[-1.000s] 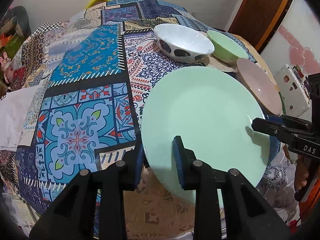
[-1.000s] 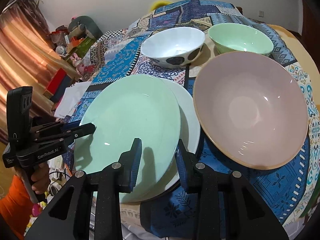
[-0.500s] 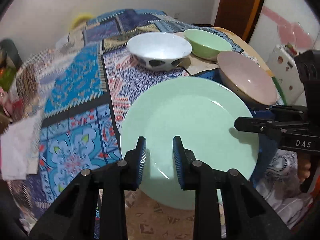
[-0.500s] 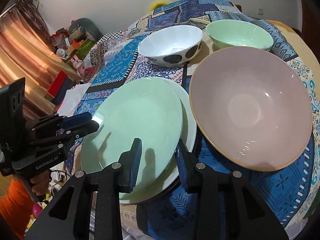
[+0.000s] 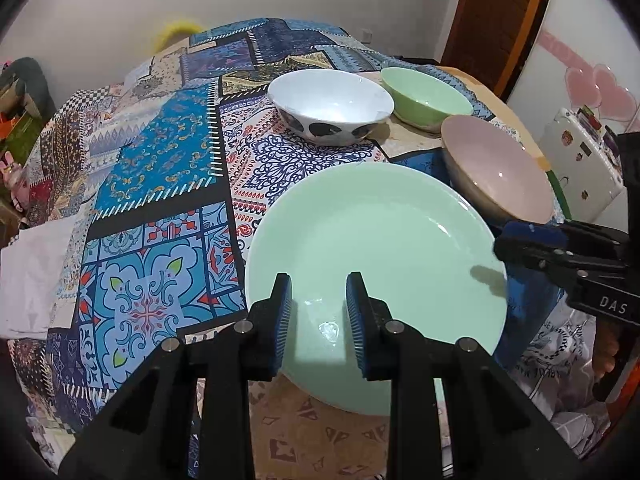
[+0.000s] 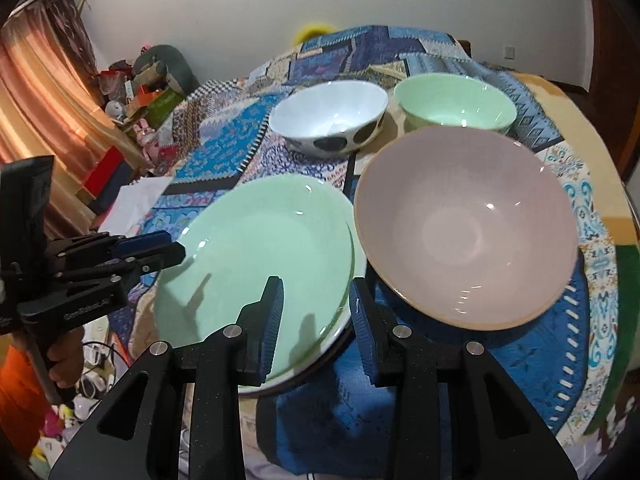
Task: Organize plates and bowls
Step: 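Set the pale green plate onto the white plate and open the left gripper, then grasp the pink bowl's rim with the left gripper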
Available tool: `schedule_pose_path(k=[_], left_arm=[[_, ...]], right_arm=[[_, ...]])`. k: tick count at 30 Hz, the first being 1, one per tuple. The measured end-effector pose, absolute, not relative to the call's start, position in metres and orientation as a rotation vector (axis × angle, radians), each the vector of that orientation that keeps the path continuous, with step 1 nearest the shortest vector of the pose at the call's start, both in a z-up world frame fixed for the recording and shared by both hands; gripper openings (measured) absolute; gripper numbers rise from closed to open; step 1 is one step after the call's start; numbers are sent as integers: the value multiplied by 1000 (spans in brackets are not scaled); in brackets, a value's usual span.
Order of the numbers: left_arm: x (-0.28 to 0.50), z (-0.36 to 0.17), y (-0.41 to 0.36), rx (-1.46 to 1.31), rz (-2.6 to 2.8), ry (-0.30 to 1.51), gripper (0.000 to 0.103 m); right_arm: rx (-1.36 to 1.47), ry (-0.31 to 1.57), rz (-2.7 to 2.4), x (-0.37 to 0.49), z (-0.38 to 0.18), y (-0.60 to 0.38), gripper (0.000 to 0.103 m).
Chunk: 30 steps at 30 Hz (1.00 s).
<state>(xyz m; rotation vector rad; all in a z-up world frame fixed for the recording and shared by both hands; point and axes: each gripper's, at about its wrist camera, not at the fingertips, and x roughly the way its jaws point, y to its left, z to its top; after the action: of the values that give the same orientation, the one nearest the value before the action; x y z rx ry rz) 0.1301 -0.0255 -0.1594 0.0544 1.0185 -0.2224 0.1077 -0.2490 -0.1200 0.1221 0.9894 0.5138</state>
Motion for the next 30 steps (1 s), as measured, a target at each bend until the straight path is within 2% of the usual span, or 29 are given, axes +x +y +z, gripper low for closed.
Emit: schedule_pose_path(k=[3,5,8,14,16,18,19,30], left_arm=[[128,-155,-25,40,-210,1001,39],[127,-150,-27,36,-212,976,51],[125,-141,-32,46,-210,932,62],[130,-130,-49,47,-233,897,77],[134,-128,-57,42,-248,896,79],[138,-127,-64,34,-258,902,79],[141,-127,-68,30,-265,906,79],[183,-137,-119,42,-329,947,79]], right_arm=[[136,967,490,106,-113,-259,33],[137,953,470,105,-109,-265,35],[135,926,446,103,-104,-273,46],[114,846,375,99,-89,-292,50],[115,835,359,101,-87,-297,52],[129,828,342,104,-86,-307,61],[134,822,333,104,-86,-311,62],[197,841,251,127,-106,-344,63]])
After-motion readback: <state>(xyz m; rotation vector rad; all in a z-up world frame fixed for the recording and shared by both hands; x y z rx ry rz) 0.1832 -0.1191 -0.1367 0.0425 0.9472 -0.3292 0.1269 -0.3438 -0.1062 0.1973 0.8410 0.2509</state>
